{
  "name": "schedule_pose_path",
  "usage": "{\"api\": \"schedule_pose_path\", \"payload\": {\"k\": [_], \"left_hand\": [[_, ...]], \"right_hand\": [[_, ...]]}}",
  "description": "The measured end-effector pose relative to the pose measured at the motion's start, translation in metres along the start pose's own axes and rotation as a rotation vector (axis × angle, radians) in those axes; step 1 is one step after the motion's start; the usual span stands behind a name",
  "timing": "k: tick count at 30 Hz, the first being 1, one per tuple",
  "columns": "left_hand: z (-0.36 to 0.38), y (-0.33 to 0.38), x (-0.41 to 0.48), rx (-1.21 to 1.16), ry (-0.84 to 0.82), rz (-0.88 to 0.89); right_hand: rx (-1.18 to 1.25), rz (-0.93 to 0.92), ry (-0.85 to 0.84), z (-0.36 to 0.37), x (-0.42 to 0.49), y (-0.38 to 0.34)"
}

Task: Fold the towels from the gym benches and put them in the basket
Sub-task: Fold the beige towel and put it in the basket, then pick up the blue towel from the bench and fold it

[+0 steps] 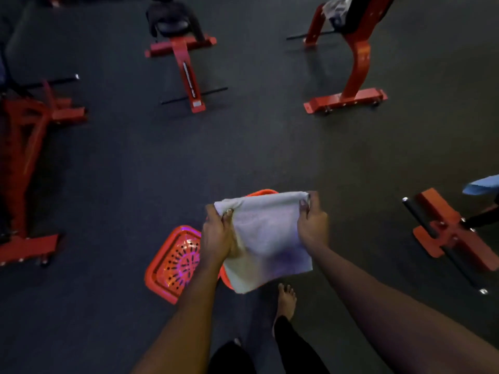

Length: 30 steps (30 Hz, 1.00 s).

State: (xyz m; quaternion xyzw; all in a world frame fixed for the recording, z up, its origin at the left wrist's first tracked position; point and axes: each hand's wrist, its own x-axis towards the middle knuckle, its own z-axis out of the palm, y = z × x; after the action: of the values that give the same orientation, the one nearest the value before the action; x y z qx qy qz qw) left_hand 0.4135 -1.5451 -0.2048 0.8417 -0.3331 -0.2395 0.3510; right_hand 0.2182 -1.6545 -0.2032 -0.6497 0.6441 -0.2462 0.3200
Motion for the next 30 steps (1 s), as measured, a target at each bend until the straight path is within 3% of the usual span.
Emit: {"api": "schedule_pose_path", "payload": {"k": [8, 13, 17, 20, 24, 30], "left_hand": [[0.091, -0.091, 0.027, -0.015, -0.033, -0.225], [0.142, -0.149, 0.058, -0.001, -0.053, -0.294], [0.166, -0.190, 0.079, 0.096, -0.151, -0.346], [0.160, -0.185, 0.086, 0.146, -0.224, -0.361], [0.126, -0.151, 0.092, 0.119, -0.320, -0.202], [0.048, -0.052, 0.095, 0.045, -0.340, -0.069]], "right_hand": [[-0.086, 0.101, -0.194, 0.097, 0.035, 0.095], [-0.092, 0.099, -0.222, 0.156, 0.062, 0.136], [-0.159, 0.113, -0.322, 0.197, 0.084, 0.155], [-0.246, 0.161, -0.371, 0.200, 0.089, 0.145], [-0.241, 0.156, -0.401, 0.174, 0.090, 0.100], [-0.073, 0.161, -0.405, 0.105, 0.094, 0.024]]}}
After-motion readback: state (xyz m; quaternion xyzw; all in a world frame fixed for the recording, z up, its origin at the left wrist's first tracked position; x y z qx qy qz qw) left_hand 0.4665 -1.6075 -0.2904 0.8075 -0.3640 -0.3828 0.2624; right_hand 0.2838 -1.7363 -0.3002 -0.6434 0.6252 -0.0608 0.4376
